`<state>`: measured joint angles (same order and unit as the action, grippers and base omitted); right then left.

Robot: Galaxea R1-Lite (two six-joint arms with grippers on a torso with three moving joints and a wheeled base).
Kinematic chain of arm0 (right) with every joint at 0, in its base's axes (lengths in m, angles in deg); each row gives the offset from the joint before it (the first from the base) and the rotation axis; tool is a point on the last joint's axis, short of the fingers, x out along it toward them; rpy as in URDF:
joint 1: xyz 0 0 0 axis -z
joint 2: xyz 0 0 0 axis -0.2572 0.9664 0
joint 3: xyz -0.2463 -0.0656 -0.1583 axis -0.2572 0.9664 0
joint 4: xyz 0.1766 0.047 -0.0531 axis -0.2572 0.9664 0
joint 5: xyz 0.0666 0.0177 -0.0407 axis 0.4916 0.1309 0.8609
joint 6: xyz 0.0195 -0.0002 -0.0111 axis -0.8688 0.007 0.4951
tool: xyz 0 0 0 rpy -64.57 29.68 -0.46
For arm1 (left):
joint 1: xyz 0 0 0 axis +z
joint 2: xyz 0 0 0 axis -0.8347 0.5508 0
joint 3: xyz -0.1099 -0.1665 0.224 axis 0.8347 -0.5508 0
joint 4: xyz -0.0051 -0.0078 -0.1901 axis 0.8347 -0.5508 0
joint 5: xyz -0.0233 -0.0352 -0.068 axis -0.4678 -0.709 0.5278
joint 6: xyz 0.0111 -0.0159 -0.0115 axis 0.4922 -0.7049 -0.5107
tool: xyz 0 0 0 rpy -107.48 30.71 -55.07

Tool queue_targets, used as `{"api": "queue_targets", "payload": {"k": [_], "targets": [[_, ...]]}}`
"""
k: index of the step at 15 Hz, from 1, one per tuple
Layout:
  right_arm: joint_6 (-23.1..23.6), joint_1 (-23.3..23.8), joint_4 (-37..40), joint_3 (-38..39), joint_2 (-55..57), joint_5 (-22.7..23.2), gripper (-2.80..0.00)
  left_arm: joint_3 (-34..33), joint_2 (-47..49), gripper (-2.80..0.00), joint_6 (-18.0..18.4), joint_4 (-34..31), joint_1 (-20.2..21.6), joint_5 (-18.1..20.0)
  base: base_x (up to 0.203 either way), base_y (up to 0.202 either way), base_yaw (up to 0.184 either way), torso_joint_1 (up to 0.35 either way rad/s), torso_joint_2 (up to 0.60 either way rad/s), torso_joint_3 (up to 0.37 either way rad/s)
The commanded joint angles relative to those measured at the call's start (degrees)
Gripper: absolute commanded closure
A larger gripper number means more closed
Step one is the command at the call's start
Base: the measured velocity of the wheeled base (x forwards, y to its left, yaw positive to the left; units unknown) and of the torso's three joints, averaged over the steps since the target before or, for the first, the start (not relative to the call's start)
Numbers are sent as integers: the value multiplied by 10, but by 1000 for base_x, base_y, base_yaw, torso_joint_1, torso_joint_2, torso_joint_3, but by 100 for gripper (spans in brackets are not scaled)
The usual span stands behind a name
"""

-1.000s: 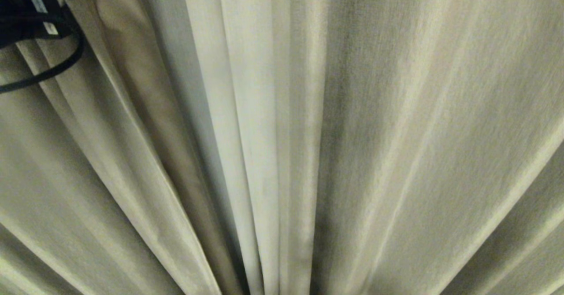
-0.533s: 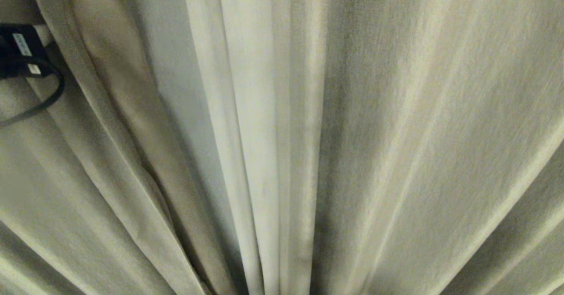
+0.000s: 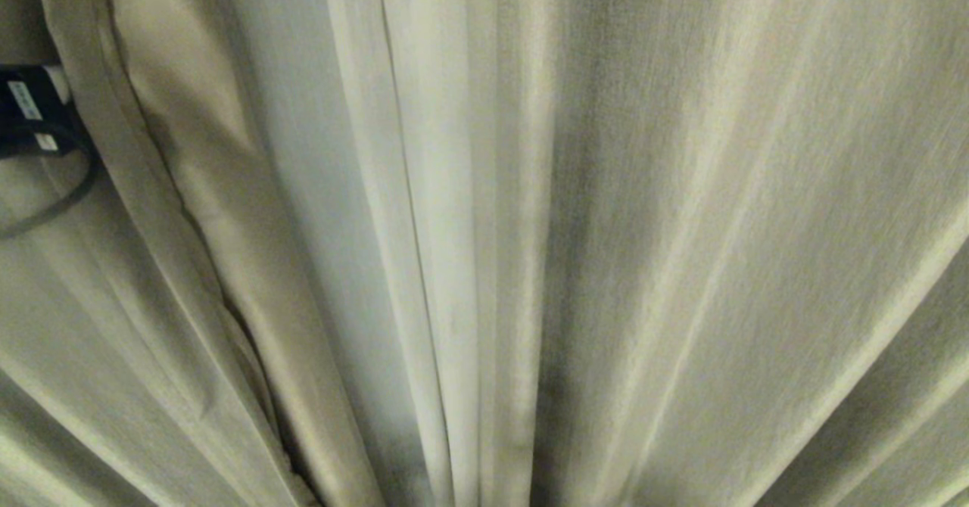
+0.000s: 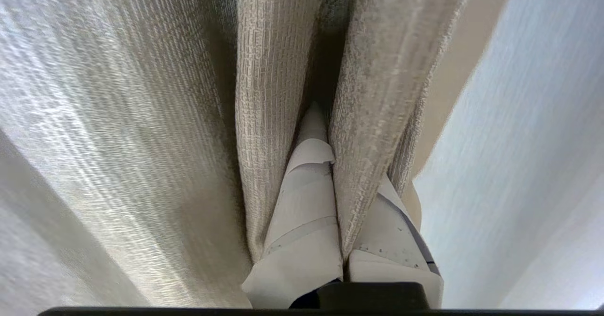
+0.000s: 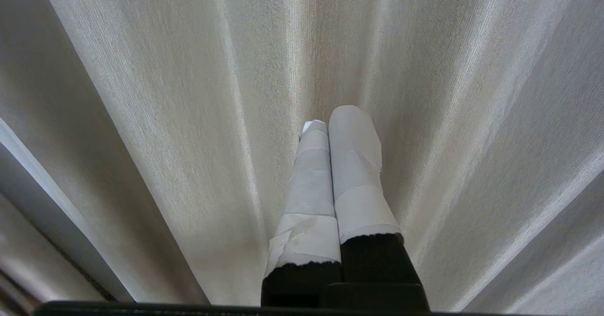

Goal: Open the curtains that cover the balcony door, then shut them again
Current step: Pull the outer curtains open on both sides

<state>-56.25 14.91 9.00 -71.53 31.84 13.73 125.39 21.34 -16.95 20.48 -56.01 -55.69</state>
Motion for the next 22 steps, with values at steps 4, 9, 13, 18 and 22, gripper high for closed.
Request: {"api": "queue_targets", "payload": {"k": [4, 9, 13, 18, 22], "targets": [[0, 0, 0, 0, 0, 0, 0, 10, 4, 0, -2, 3, -4, 1, 0, 0, 0, 0, 0, 0], [0, 0, 0, 0, 0, 0, 0, 19, 17, 0, -3, 3, -2, -3, 0, 0, 0, 0, 0, 0], [0, 0, 0, 0, 0, 0, 0, 33, 32, 0, -2, 3, -2, -4, 0, 0, 0, 0, 0, 0], [0, 0, 0, 0, 0, 0, 0, 47, 47, 0, -1, 3, -3, -4, 0, 0, 0, 0, 0, 0], [0, 0, 0, 0, 0, 0, 0, 47, 49, 0, -1, 4, -3, -5, 0, 0, 0, 0, 0, 0]]}}
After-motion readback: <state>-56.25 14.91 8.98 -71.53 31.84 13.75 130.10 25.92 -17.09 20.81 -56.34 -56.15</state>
